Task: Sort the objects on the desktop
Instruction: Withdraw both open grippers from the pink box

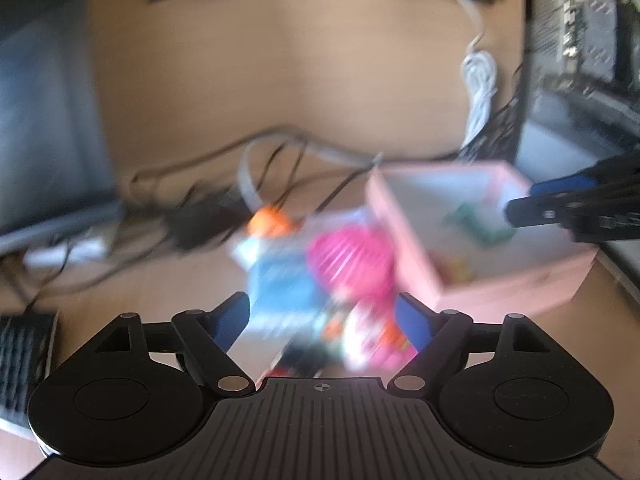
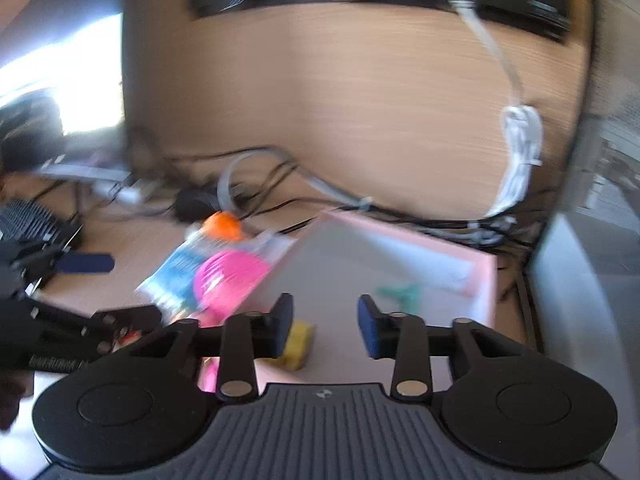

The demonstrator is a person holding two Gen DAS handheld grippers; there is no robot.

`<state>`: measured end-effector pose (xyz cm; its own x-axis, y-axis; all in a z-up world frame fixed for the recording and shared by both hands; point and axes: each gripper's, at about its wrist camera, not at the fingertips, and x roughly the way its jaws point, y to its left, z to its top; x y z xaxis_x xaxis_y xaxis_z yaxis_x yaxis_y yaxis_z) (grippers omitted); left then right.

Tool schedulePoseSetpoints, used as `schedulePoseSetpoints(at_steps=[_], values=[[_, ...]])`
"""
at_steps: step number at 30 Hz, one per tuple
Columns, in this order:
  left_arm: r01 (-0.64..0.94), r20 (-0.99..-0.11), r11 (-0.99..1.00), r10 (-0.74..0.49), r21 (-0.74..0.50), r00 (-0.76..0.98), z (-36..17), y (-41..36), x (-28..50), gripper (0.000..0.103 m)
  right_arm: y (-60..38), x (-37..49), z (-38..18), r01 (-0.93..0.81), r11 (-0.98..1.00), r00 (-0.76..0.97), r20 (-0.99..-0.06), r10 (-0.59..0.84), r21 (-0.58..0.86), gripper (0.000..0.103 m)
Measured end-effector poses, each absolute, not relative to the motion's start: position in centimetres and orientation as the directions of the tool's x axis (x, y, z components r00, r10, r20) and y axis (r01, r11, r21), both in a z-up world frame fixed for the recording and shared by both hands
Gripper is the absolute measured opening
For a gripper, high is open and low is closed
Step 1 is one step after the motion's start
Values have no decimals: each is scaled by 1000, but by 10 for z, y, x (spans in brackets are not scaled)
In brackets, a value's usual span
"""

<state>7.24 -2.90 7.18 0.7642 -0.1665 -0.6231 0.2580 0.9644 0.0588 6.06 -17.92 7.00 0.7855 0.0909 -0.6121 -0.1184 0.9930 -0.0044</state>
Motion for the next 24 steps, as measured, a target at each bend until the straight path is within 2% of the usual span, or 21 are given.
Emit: schedulePoseSetpoints(at_steps=[6,14,24], values=[[172,-692,981,-65,86,719,41,0,69,86,-126,45,39,-258,966,717,-674,179,-18,41],[37,-701,989,76,145,709,30,24,81,88,-89,36,9,-310,950,661,-728,181,-45,41],[-22,-721,997,66,70,689,41,59,48,92,-76,30,0,-312,944,681,-719,140,-112,46]])
